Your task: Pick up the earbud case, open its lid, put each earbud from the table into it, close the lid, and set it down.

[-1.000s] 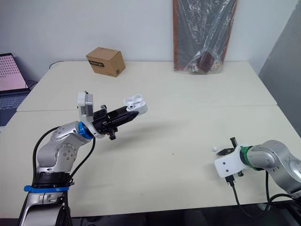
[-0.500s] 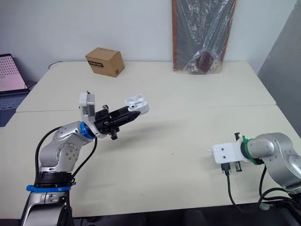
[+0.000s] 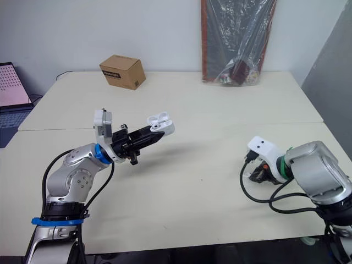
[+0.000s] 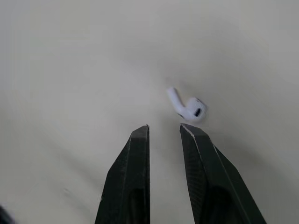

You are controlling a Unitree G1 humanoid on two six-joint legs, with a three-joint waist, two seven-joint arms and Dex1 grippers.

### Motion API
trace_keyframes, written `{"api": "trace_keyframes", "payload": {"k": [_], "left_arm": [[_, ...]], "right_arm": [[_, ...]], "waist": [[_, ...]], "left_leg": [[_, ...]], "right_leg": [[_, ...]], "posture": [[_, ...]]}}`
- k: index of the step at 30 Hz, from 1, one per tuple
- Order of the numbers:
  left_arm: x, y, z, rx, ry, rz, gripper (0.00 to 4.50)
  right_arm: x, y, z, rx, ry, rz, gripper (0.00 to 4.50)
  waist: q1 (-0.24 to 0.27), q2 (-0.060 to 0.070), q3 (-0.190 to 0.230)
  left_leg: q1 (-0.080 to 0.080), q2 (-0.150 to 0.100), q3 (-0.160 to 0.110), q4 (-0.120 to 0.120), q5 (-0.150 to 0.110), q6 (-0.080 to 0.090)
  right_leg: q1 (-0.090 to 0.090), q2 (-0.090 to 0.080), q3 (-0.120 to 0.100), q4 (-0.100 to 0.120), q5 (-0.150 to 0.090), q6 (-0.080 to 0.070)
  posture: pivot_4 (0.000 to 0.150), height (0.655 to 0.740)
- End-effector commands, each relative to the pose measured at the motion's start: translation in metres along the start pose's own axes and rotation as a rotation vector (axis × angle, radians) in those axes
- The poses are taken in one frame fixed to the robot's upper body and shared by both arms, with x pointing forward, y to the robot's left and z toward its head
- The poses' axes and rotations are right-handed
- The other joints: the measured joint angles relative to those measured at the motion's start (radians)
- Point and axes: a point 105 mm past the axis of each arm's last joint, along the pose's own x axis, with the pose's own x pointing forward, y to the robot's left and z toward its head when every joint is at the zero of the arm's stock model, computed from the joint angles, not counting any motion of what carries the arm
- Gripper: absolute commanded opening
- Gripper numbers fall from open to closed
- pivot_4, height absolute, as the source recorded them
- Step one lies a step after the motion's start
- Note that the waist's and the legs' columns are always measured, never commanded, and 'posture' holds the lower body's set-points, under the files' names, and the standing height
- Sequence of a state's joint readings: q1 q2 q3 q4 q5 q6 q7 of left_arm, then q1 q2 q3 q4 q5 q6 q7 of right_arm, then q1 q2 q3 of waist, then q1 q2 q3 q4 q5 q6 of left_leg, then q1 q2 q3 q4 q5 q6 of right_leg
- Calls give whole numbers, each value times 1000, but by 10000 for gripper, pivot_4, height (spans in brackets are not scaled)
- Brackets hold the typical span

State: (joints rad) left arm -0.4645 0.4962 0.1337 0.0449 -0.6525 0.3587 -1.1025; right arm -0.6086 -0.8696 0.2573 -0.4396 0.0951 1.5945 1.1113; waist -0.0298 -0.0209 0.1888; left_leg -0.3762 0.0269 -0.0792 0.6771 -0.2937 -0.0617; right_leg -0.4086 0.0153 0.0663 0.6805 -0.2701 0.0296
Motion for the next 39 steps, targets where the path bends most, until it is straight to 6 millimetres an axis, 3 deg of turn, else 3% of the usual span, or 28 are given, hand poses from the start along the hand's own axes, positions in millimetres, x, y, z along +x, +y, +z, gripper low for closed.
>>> {"api": "trace_keyframes", "payload": {"k": [1,6,11,14,20,27,31,39], "left_arm": [[1,-3,10,49,-26,-12,7823],[2,-4,10,48,-24,-13,7823],[2,-4,10,49,-24,-13,7823],[2,-4,9,47,-25,-13,7823],[3,-5,8,46,-25,-13,7823],[1,-5,8,50,-21,-7,7823],[0,-5,8,51,-19,-6,7823],[1,-4,8,54,-18,-10,7823]], "right_arm": [[1,-9,1,49,-19,-61,10250],[4,-25,1,116,-20,-138,10250],[1,-25,-2,119,-6,-132,10250],[0,-22,-2,106,2,-119,16091],[3,-27,-1,110,11,-164,37271],[6,-29,-3,113,37,-184,37271],[5,-24,1,97,23,-156,44163],[7,-25,9,112,-1,-152,44163]], "waist": [[0,0,0],[-1,0,0],[-1,0,0],[-2,0,0],[-2,0,0],[-2,0,0],[-2,0,0],[-2,0,0]], "left_leg": [[0,0,0,0,0,0],[-2,0,0,0,0,0],[-3,0,0,0,0,0],[-3,0,0,0,0,0],[-3,0,0,0,0,0],[-4,0,0,0,0,0],[-4,0,0,0,0,0],[-4,0,0,0,0,0]], "right_leg": [[0,0,0,0,0,0],[-1,0,0,0,0,0],[-2,0,0,0,0,0],[-3,0,0,0,0,0],[-2,0,0,0,0,0],[-3,0,0,0,0,0],[-3,0,0,0,0,0],[-4,0,0,0,0,0]], "posture": [[1500,7400],[1500,7400],[1500,7400],[1500,7400],[1500,7400],[1500,7400],[1500,7400],[1500,7400]]}}
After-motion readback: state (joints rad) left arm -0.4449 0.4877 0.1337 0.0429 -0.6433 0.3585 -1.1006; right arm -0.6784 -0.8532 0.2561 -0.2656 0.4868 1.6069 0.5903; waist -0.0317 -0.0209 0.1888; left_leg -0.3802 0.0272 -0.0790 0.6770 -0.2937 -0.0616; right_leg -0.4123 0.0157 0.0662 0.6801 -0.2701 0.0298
